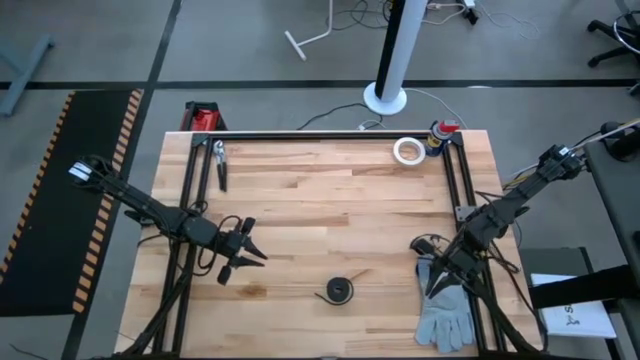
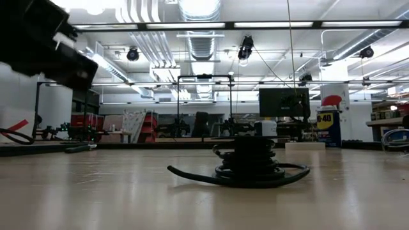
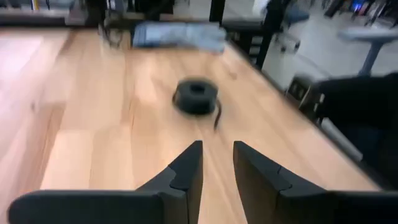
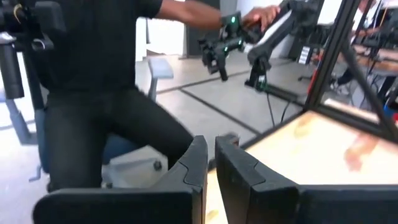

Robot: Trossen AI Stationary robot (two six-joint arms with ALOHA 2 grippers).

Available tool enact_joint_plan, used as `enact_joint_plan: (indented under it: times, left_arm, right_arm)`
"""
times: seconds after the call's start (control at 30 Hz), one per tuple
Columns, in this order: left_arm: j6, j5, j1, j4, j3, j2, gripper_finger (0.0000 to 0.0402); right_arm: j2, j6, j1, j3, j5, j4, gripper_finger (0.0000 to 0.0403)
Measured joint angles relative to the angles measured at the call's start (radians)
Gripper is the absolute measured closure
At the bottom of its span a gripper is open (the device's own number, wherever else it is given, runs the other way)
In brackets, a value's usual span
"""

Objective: Coil cords
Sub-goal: Return to Home Position

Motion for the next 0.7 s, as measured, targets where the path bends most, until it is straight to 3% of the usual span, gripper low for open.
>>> enact_joint_plan:
  times: [0.37, 0.53, 0.7]
  left_arm:
    - [-0.001, 0.000, 0.000, -0.024, -0.142, -0.163, 0.0315]
    - [0.000, 0.001, 0.008, -0.143, -0.142, -0.306, 0.0306]
    - [0.000, 0.001, 0.027, -0.149, -0.142, -0.408, 0.0297]
  right_arm:
    - [-0.132, 0.000, 0.000, -0.207, 0.000, -0.003, 0.0373]
    - [-0.239, 0.000, 0.000, -0.275, 0.000, -0.010, 0.0379]
    - [-0.377, 0.000, 0.000, -0.332, -0.001, -0.009, 0.0376]
